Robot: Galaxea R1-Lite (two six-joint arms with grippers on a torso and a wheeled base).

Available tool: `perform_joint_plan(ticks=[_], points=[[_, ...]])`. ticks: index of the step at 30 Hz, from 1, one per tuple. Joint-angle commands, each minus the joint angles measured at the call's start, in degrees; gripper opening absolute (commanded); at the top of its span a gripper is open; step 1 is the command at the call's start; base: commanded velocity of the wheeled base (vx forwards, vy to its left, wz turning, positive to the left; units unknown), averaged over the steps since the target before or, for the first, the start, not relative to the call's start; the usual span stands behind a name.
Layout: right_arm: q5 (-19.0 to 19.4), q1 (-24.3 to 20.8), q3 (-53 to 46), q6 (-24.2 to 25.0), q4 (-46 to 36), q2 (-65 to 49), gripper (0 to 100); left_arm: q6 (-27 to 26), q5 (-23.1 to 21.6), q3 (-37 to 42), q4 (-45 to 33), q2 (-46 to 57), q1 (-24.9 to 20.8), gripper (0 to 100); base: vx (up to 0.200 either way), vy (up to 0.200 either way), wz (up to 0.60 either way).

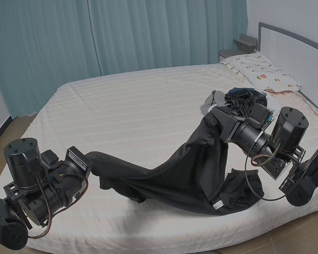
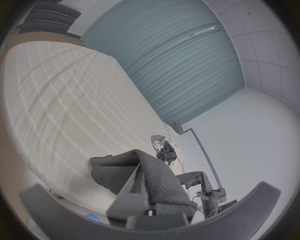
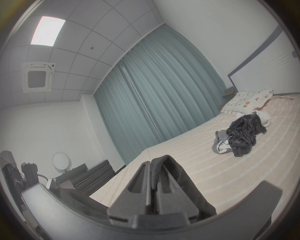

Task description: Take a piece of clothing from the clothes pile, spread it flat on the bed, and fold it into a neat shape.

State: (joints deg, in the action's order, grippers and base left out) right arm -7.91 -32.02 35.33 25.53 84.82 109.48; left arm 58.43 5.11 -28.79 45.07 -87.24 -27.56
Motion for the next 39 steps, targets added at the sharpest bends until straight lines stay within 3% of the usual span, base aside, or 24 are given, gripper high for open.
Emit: perform_joint_plan(ticks=[1,6,11,14,16,21,23,26,29,33,39], points=[[0.7,-0.1,-3.0,1.0,-0.4,-2.7,0,-1.4,0.0,1.3,-1.7,1.0,-0.1,0,-0.200,0.000,0.00],[1.3,-0.3,-7.9,1.2,-0.1,-6.8,0,-3.5,0.0,1.1,-6.2,5.0,-0.2,0,-0.200,0.000,0.00],[0.6,-4.6,-13.8,1.3,-0.5,-16.1,0,-3.6,0.2,2.9,-12.2,13.7,-1.2,0,-0.200,0.000,0.00],[0.0,-8.0,-15.3,0.8,-4.3,-25.0,0,-3.7,0.0,1.7,-18.0,21.2,-1.4,0,-0.200,0.000,0.00],[-2.5,-10.3,-14.1,0.5,-10.9,-32.1,0,-4.3,0.0,-0.1,-21.2,24.7,-2.1,0,0.000,0.000,0.00],[-4.5,-11.5,-6.9,0.3,-18.8,-41.4,0,-4.4,0.2,-4.9,-26.4,27.0,-2.9,0,0.000,0.000,0.00],[-4.6,-10.4,-3.1,0.3,-19.1,-42.5,0,-4.4,0.4,-7.6,-28.1,26.8,-2.4,0,0.000,0.000,0.00],[-3.3,-4.6,5.5,0.7,-20.8,-41.4,0,-4.3,0.5,-11.6,-28.5,23.7,-0.7,0,0.000,0.000,0.00],[-0.7,1.1,15.1,1.1,-28.6,-37.8,0,-4.2,0.7,-15.3,-28.6,19.9,0.9,0,0.000,0.000,0.00],[1.8,3.5,20.8,3.7,-36.7,-30.3,0,-3.9,0.4,-17.5,-28.3,14.3,2.4,0,0.000,0.000,0.00],[1.8,8.0,28.0,3.8,-33.6,-15.8,0,-3.6,-0.3,-20.5,-28.0,7.3,5.8,0,0.033,0.000,0.00]])
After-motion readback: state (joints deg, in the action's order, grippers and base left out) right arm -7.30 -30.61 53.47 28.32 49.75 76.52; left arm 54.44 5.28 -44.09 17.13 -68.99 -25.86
